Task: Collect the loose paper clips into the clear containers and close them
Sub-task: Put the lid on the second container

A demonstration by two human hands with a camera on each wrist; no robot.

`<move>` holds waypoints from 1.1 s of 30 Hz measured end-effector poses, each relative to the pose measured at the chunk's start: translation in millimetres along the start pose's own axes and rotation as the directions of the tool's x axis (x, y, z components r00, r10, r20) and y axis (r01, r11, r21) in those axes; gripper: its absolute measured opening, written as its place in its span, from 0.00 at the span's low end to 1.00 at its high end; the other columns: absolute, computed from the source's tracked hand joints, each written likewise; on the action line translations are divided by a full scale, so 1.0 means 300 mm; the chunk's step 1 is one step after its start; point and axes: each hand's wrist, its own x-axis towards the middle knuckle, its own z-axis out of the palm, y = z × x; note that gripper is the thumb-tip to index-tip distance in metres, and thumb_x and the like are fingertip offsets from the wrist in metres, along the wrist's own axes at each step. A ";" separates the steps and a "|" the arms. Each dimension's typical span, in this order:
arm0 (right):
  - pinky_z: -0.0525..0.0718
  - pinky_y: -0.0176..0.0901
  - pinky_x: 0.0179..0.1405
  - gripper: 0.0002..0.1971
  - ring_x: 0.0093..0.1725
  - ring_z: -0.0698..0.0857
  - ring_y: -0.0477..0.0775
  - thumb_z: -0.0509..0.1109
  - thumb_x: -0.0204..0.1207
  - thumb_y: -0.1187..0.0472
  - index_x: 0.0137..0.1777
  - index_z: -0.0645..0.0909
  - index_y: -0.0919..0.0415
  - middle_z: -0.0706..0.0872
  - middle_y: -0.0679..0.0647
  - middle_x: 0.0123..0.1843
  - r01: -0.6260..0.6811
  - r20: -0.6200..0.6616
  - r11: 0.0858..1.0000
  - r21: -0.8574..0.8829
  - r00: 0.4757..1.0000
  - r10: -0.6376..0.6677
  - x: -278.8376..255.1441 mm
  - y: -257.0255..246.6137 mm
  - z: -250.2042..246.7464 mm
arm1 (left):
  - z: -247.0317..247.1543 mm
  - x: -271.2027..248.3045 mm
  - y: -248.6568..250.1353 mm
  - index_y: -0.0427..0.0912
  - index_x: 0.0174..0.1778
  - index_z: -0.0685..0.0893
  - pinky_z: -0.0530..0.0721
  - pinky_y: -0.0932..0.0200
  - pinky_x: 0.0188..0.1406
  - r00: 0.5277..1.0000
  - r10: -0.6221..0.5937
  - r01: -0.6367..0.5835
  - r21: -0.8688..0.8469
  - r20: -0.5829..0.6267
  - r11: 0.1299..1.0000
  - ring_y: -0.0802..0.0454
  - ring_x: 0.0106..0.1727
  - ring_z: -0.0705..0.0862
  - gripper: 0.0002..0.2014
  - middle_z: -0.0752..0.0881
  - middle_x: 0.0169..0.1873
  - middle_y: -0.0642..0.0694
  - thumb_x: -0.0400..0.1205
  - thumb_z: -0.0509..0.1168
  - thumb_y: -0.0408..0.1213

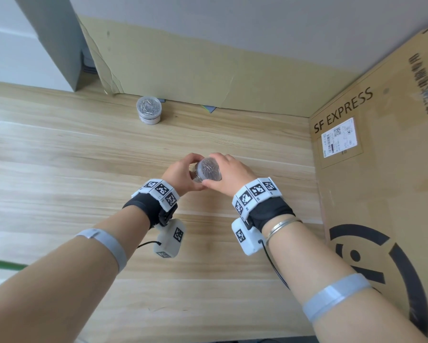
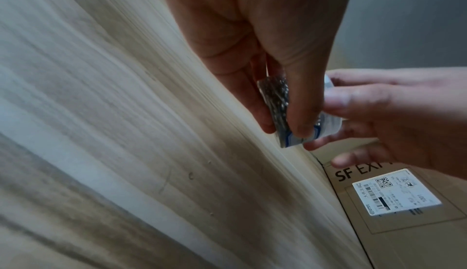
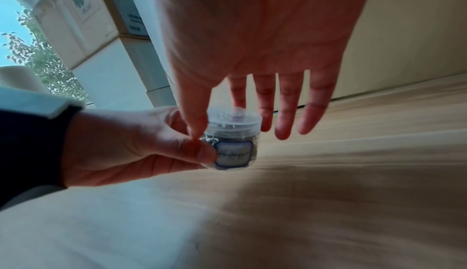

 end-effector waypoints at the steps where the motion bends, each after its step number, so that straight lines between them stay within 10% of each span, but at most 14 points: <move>1: 0.80 0.52 0.61 0.36 0.66 0.79 0.57 0.70 0.69 0.39 0.73 0.66 0.54 0.77 0.55 0.69 -0.008 -0.018 1.000 -0.020 1.000 0.008 0.008 -0.001 0.003 | 0.000 -0.001 -0.002 0.40 0.65 0.75 0.76 0.68 0.37 1.000 0.001 -0.001 0.012 -0.001 1.000 0.58 0.31 0.78 0.31 0.83 0.61 0.45 0.66 0.78 0.33; 8: 0.76 0.44 0.40 0.34 0.52 0.84 0.60 0.68 0.68 0.33 0.61 0.72 0.62 0.85 0.58 0.56 -0.051 -0.060 0.995 -0.083 0.997 0.047 0.054 -0.026 0.002 | 0.001 0.007 -0.018 0.40 0.65 0.76 0.75 0.65 0.45 0.996 -0.043 0.044 0.017 -0.081 0.999 0.53 0.40 0.82 0.30 0.85 0.59 0.44 0.67 0.76 0.31; 20: 0.78 0.45 0.56 0.35 0.65 0.80 0.59 0.70 0.70 0.40 0.71 0.69 0.61 0.79 0.59 0.67 -0.058 -0.214 0.996 0.064 0.974 0.071 0.274 -0.096 -0.115 | -0.149 0.195 -0.018 0.39 0.75 0.67 0.83 0.57 0.58 0.970 -0.084 0.072 -0.060 -0.229 0.996 0.42 0.60 0.83 0.38 0.74 0.71 0.39 0.69 0.74 0.24; 33: 0.79 0.47 0.52 0.31 0.61 0.81 0.60 0.68 0.74 0.44 0.69 0.69 0.64 0.77 0.60 0.65 -0.084 -0.260 0.996 -0.040 0.963 0.071 0.493 -0.160 -0.107 | -0.244 0.227 -0.099 0.36 0.53 0.83 0.82 0.50 0.55 0.926 -0.193 0.207 0.009 -0.325 0.978 0.42 0.51 0.86 0.09 0.86 0.54 0.39 0.81 0.62 0.35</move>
